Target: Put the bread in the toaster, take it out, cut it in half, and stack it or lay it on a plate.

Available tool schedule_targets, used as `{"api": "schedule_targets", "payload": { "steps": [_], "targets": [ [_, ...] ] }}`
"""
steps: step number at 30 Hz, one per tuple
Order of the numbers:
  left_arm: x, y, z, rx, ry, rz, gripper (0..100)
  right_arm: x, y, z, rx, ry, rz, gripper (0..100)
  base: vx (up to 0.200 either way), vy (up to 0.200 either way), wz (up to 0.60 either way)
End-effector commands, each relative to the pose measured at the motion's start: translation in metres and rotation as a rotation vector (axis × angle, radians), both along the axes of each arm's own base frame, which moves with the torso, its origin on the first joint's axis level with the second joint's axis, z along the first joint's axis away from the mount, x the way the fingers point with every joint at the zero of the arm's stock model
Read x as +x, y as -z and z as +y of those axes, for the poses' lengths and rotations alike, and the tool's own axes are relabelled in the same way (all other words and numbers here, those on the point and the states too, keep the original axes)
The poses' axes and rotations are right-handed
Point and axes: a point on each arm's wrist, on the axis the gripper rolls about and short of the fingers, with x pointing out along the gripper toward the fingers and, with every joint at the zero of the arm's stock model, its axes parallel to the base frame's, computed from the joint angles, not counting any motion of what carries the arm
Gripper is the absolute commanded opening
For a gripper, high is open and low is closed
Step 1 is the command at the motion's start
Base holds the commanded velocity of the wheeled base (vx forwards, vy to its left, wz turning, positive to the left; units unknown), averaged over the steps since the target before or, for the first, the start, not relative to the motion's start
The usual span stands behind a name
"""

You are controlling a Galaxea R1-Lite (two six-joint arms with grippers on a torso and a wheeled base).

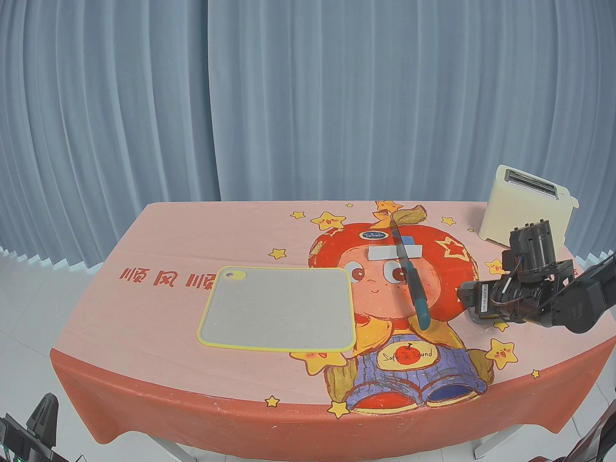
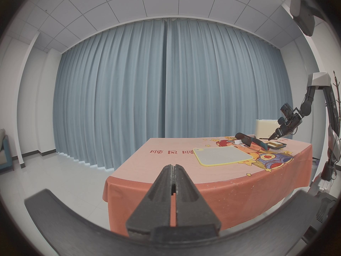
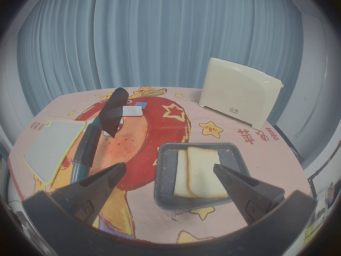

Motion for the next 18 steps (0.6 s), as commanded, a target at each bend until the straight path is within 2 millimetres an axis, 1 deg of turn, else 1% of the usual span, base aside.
{"api": "schedule_targets", "payload": {
  "steps": [1, 10, 18],
  "targets": [
    [0.001, 0.005, 0.0, -0.002, 0.0, 0.018, 0, -0.003, -0.005, -0.002, 0.034, -0.029, -0.026, 100, 0.0, 0.0, 0.0],
    [0.001, 0.005, 0.0, 0.0, 0.0, 0.018, 0, -0.002, -0.002, -0.012, 0.057, -0.068, -0.059, 100, 0.0, 0.0, 0.0],
    [0.001, 0.005, 0.0, 0.0, 0.0, 0.018, 0, -0.007, -0.007, -0.022, 0.083, -0.127, -0.062, 100, 0.0, 0.0, 0.0]
  ]
}}
